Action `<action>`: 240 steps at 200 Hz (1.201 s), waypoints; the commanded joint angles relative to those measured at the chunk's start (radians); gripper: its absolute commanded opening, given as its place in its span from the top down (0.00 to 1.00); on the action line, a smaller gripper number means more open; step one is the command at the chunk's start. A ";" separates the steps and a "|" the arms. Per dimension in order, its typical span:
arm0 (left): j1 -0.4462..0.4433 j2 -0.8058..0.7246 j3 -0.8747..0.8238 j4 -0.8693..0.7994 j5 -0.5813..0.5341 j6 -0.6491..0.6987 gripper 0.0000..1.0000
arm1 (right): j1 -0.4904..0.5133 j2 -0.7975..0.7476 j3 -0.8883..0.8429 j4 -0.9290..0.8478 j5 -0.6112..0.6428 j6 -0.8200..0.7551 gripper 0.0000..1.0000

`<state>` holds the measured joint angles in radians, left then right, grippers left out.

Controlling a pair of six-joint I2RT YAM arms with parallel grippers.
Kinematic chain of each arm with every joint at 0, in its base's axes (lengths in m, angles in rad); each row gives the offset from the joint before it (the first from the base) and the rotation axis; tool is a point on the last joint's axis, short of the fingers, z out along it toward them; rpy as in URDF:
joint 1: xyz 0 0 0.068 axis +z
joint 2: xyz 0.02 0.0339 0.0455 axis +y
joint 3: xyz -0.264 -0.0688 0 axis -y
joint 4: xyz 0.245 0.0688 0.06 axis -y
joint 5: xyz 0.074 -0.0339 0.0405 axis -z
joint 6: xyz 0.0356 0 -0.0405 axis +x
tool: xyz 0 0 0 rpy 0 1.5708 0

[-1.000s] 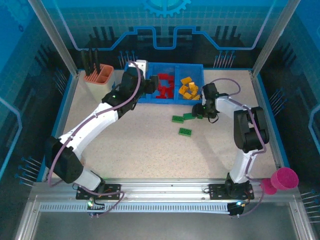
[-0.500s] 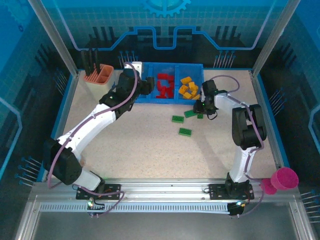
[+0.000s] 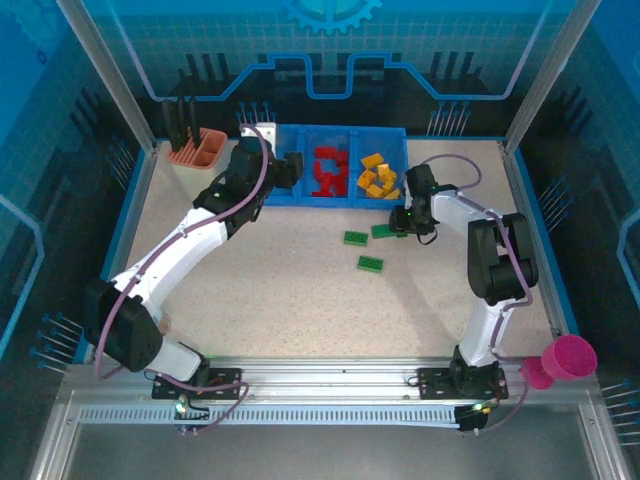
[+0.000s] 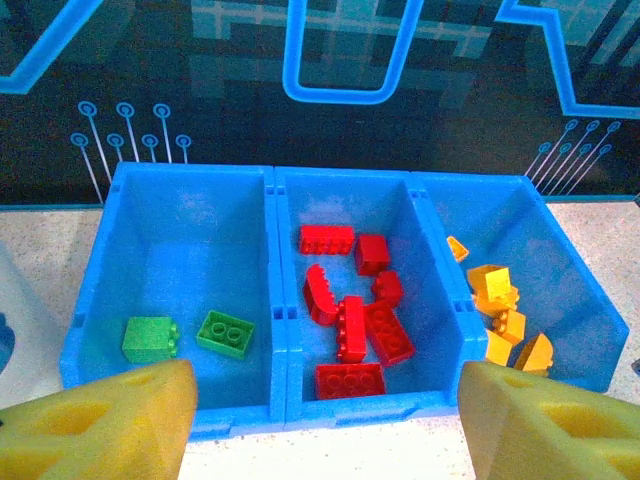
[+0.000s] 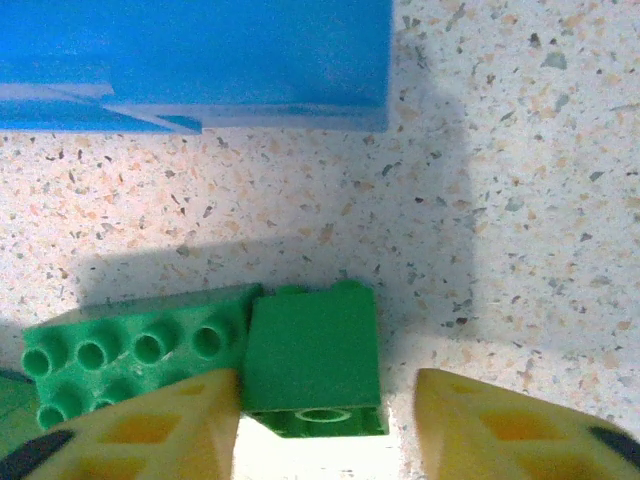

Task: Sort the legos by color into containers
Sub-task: Move the legos to the middle-right of the table, then pick up the lego from the middle-right of the table.

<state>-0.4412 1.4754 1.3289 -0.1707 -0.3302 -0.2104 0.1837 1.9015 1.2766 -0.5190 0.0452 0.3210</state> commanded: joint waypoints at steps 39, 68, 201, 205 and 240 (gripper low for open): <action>0.012 -0.046 -0.018 0.027 0.014 -0.014 0.29 | 0.008 -0.035 -0.070 -0.126 0.033 -0.020 0.63; 0.015 -0.042 -0.024 0.031 0.023 -0.023 0.29 | 0.027 -0.082 -0.111 -0.147 0.033 -0.022 0.63; 0.016 -0.035 -0.028 0.024 0.050 -0.045 0.28 | 0.010 -0.125 -0.119 -0.101 0.003 -0.043 0.31; 0.017 -0.038 -0.029 0.023 0.049 -0.044 0.28 | 0.011 -0.117 -0.114 -0.100 0.002 -0.045 0.31; 0.016 -0.060 -0.046 0.019 0.033 -0.038 0.28 | 0.012 -0.054 -0.076 -0.093 0.022 -0.048 0.38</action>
<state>-0.4328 1.4593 1.3048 -0.1669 -0.2970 -0.2371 0.2016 1.8042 1.1610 -0.6155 0.0639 0.2859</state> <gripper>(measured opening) 0.716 0.670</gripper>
